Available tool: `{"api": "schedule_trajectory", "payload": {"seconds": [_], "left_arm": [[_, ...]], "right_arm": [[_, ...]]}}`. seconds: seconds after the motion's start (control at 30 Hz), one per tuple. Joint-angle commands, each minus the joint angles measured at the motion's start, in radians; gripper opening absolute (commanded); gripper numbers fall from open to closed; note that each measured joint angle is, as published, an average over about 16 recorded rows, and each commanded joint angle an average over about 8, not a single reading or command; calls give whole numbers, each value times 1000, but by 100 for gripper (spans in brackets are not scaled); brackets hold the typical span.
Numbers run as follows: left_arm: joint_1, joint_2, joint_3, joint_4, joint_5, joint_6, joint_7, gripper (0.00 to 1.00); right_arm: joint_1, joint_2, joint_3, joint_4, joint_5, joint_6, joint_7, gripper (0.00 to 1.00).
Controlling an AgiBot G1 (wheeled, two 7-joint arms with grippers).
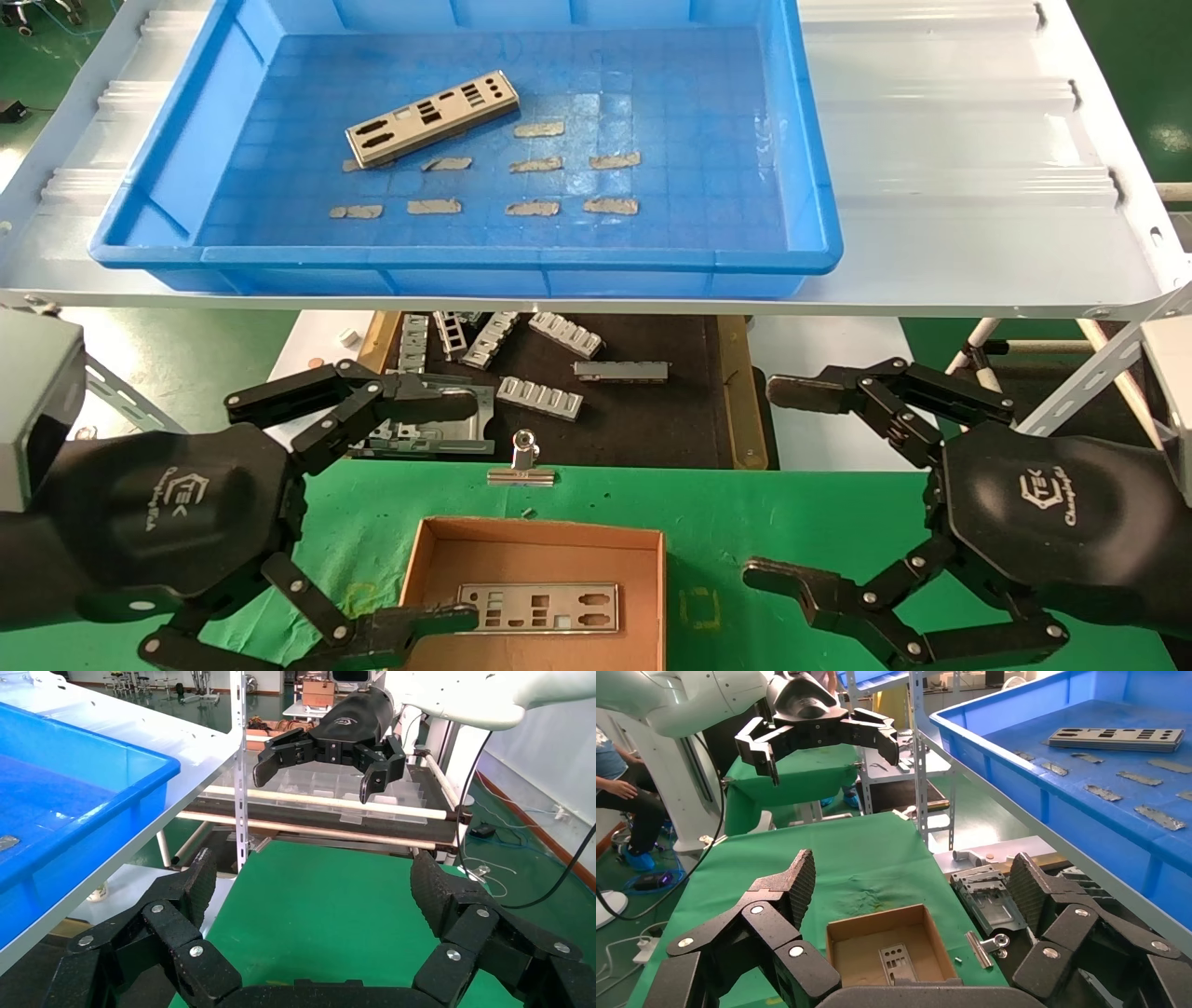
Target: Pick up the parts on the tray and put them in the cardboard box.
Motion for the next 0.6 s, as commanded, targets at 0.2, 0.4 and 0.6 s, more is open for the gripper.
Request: {"api": "schedule_trajectory", "payload": {"seconds": [0.2, 0.4, 0.6], "left_arm": [[-2, 2, 6, 3, 3, -3, 2, 100], [-3, 2, 8, 5, 4, -4, 3, 100], [-3, 2, 10, 5, 4, -5, 4, 100]], "right_arm": [[0, 0, 0, 0, 0, 0, 0, 100], [0, 0, 0, 0, 0, 0, 0, 100], [0, 0, 0, 0, 0, 0, 0, 100]]}}
